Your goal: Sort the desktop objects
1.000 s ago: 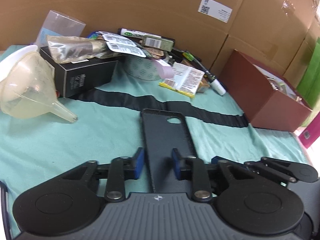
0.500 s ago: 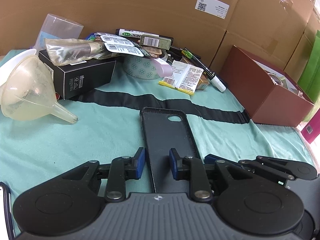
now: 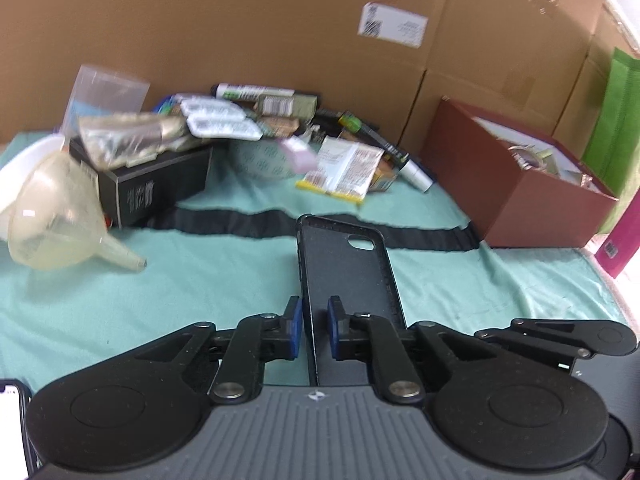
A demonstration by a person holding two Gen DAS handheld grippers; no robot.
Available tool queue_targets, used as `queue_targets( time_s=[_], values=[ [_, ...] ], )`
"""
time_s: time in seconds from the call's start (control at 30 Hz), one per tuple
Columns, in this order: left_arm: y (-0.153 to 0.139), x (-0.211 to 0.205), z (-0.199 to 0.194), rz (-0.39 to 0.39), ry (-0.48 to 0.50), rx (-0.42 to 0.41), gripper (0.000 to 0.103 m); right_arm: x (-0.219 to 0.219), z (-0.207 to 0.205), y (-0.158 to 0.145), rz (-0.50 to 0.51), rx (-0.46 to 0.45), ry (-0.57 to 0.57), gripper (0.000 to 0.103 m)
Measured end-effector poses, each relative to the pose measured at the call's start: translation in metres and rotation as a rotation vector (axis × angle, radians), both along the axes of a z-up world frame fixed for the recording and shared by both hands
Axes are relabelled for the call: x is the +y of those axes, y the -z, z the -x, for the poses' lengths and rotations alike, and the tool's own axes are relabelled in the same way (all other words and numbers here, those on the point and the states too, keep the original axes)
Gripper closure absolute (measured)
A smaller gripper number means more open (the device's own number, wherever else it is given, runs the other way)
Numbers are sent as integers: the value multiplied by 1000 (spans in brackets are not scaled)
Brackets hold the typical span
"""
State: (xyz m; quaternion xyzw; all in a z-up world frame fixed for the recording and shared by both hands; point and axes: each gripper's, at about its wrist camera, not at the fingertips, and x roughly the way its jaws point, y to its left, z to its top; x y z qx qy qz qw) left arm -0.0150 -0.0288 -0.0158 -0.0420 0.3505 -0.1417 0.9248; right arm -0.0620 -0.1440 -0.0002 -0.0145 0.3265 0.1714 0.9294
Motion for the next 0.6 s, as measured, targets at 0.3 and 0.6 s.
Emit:
queue_targets(
  time_s=[0.3,0.6],
  values=[
    [-24,-14,0,69,45,-50,92,-22,9,-26,-18,-91,55,98],
    [-57,-49,-6,120,135,-135,92,-55,16,-54,-30,-203,146,98]
  ],
)
